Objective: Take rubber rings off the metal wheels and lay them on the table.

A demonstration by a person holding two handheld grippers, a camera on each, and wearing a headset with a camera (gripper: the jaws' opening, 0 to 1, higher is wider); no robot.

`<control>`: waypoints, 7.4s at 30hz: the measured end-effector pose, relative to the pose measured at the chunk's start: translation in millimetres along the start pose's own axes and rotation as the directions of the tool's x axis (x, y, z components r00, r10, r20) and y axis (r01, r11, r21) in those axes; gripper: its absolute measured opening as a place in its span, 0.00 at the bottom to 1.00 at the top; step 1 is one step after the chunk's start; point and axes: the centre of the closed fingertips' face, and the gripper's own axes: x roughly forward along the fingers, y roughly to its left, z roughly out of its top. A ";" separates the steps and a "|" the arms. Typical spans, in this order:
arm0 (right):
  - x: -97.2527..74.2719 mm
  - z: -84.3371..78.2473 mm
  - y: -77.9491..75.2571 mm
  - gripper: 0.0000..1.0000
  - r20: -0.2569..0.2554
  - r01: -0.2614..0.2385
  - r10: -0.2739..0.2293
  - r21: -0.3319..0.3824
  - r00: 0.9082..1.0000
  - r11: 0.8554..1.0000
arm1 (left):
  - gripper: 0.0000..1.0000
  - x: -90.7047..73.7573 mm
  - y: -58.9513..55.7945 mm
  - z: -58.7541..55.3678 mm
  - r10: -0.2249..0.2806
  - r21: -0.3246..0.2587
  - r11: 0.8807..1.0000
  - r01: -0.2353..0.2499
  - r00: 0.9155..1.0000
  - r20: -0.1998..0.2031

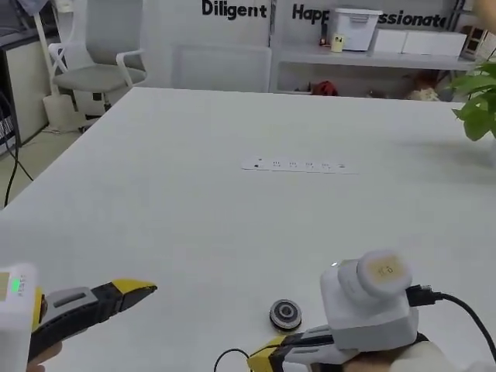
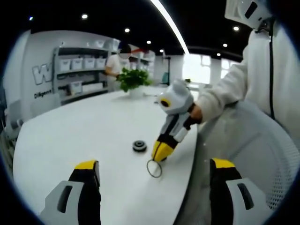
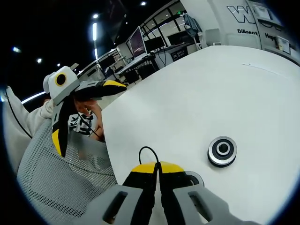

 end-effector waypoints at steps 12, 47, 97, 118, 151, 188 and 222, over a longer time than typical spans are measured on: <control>6.3 -3.5 -2.5 0.00 -0.019 0.007 -0.007 -0.020 1.000 1.000 | 1.00 0.7 -2.5 -1.8 -0.010 -0.009 1.000 0.010 1.000 -0.008; -32.2 30.9 -11.2 0.09 0.083 0.017 -0.006 -0.135 0.997 0.991 | 0.99 0.6 -3.2 -2.5 -0.017 -0.013 1.000 0.016 1.000 -0.026; -75.2 16.4 -45.2 0.19 0.085 -0.013 0.028 -0.170 0.996 0.985 | 0.80 94.9 -2.5 84.0 -0.121 0.246 0.964 0.101 0.990 0.069; -51.5 -26.9 -37.2 0.24 -0.092 -0.096 0.075 -0.249 0.993 0.964 | 0.47 119.0 -7.1 15.7 -0.112 0.179 0.977 0.117 0.993 -0.038; -37.7 -37.8 -38.0 0.22 -0.131 -0.096 0.059 -0.302 0.990 0.948 | 0.22 137.7 -15.1 -35.8 -0.131 0.167 0.973 0.161 0.975 -0.179; -38.6 -38.4 -42.7 0.02 -0.127 -0.071 0.027 -0.356 0.992 0.932 | 0.14 137.8 -13.7 -37.4 -0.133 0.175 0.971 0.162 0.977 -0.168; -47.1 -31.1 -48.4 0.00 -0.070 -0.082 0.085 0.044 0.994 0.996 | 0.14 137.0 -13.8 -37.4 -0.134 0.190 0.968 0.162 0.979 -0.153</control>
